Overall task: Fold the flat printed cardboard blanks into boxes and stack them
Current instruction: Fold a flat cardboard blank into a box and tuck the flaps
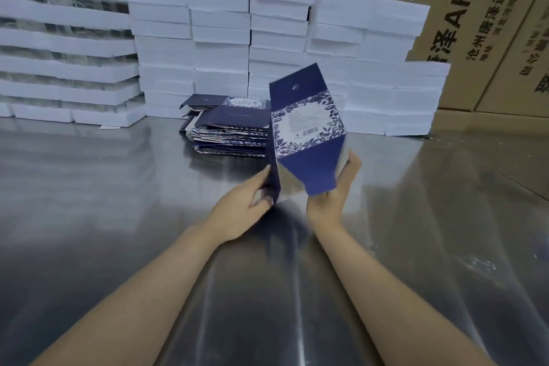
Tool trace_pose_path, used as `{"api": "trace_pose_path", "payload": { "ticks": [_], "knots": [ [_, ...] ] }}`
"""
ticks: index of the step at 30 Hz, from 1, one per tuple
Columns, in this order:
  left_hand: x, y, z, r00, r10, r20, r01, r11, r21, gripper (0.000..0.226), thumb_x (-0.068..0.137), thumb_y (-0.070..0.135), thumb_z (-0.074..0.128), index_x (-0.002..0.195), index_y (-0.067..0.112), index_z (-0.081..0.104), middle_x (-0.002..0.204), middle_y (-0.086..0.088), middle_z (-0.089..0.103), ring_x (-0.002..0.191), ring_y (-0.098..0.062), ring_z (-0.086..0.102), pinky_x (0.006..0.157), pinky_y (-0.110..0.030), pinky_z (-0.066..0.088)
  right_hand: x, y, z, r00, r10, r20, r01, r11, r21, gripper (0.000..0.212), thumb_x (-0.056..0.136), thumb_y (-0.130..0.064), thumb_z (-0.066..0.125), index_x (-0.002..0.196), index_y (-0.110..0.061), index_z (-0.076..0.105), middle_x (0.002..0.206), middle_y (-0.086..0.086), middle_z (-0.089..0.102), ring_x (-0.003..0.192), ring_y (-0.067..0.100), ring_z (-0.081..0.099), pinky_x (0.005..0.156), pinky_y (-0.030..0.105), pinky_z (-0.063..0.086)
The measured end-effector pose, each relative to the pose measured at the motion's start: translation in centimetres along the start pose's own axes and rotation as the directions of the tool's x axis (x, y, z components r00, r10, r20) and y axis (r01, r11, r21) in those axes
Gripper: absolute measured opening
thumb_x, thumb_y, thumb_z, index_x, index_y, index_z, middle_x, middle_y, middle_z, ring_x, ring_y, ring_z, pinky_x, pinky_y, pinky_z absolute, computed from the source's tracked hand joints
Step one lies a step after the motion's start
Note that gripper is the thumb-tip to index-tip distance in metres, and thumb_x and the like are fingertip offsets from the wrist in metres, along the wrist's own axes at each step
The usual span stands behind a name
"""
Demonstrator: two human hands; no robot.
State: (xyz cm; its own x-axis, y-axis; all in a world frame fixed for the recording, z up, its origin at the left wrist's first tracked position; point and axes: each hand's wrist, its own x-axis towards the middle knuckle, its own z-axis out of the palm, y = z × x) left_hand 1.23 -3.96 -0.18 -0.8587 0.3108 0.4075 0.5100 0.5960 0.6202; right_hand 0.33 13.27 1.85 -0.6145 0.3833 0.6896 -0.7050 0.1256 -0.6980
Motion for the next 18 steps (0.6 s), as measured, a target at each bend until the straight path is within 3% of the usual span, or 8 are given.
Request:
{"api": "trace_pose_path", "payload": {
  "ticks": [2,3,6,8,9,12,15,18],
  "knots": [
    [0.2,-0.2,0.2,0.999,-0.022,0.043,0.024,0.998,-0.056,0.079,0.082,0.04,0.056,0.152,0.037,0.02,0.138,0.024,0.05,0.114,0.002,0.054,0.093,-0.021,0.046,-0.1,0.0,0.0,1.0,-0.019,-0.011,0.018,0.995,-0.095,0.015,0.094,-0.033,0.046,0.107,-0.039,0.042,0.111,-0.009,0.042,0.105,0.001,0.046,0.091,0.014,0.036],
    [0.3,-0.5,0.2,0.999,-0.046,0.012,0.047,0.987,-0.156,0.076,0.081,0.035,0.062,0.149,0.033,0.028,0.134,0.027,0.052,0.111,0.007,0.055,0.091,-0.016,0.046,-0.2,0.2,0.0,0.999,-0.042,0.027,0.045,0.992,-0.12,0.01,0.096,-0.037,0.042,0.105,-0.04,0.042,0.109,-0.013,0.041,0.103,-0.003,0.045,0.091,0.01,0.034],
    [0.8,-0.9,-0.2,0.95,-0.223,-0.217,0.119,0.904,-0.412,0.033,0.092,0.013,0.062,0.122,0.025,0.055,0.104,0.026,0.065,0.093,0.004,0.063,0.079,-0.006,0.045,-0.4,0.2,0.2,0.975,0.022,0.22,0.002,0.994,-0.107,0.018,0.096,-0.043,0.039,0.092,-0.029,0.051,0.092,-0.011,0.047,0.089,0.008,0.047,0.083,0.025,0.041],
    [0.8,-1.0,-1.2,0.844,-0.444,-0.301,0.151,0.735,-0.661,0.014,0.099,0.014,0.052,0.102,0.023,0.062,0.086,0.019,0.071,0.079,-0.007,0.068,0.07,-0.013,0.052,-0.1,0.5,0.2,0.947,0.175,0.269,-0.168,0.985,-0.052,0.042,0.099,-0.041,0.041,0.086,-0.003,0.056,0.084,0.011,0.055,0.08,0.015,0.048,0.078,0.043,0.045],
    [0.7,-1.3,-1.8,0.795,-0.518,-0.315,0.132,0.656,-0.743,0.013,0.099,0.018,0.052,0.098,0.022,0.064,0.084,0.014,0.073,0.075,-0.008,0.07,0.066,-0.016,0.054,0.3,0.4,0.1,0.927,0.288,0.241,-0.299,0.954,0.007,0.044,0.101,-0.036,0.044,0.088,0.004,0.058,0.082,0.018,0.059,0.077,0.014,0.054,0.076,0.045,0.048],
    [0.3,-2.1,-3.5,0.765,-0.581,-0.279,0.108,0.543,-0.833,0.017,0.095,0.029,0.061,0.094,0.014,0.069,0.1,-0.001,0.073,0.085,-0.011,0.071,0.077,-0.023,0.057,1.1,0.4,-0.6,0.848,0.494,0.189,-0.525,0.833,0.174,0.014,0.1,-0.021,0.051,0.102,-0.012,0.061,0.079,0.006,0.065,0.06,0.011,0.062,0.062,0.03,0.055],
    [0.4,-2.2,-3.5,0.773,-0.59,-0.233,0.175,0.551,-0.816,0.027,0.094,0.034,0.06,0.092,0.007,0.068,0.106,-0.01,0.07,0.087,-0.016,0.067,0.074,-0.023,0.056,1.6,0.7,-1.0,0.927,0.352,0.131,-0.366,0.925,0.105,0.026,0.1,-0.01,0.048,0.12,-0.024,0.041,0.087,0.002,0.064,0.054,0.014,0.062,0.054,0.029,0.056],
    [0.5,-1.7,-3.0,0.769,-0.584,-0.26,0.142,0.553,-0.821,0.026,0.097,0.034,0.055,0.088,0.011,0.065,0.102,-0.011,0.066,0.088,-0.02,0.062,0.077,-0.025,0.055,1.8,0.9,-1.4,0.968,0.175,0.181,-0.172,0.985,-0.03,0.024,0.1,-0.004,0.045,0.098,-0.027,0.053,0.087,-0.016,0.058,0.064,0.019,0.06,0.056,0.031,0.056]
  ]
}}
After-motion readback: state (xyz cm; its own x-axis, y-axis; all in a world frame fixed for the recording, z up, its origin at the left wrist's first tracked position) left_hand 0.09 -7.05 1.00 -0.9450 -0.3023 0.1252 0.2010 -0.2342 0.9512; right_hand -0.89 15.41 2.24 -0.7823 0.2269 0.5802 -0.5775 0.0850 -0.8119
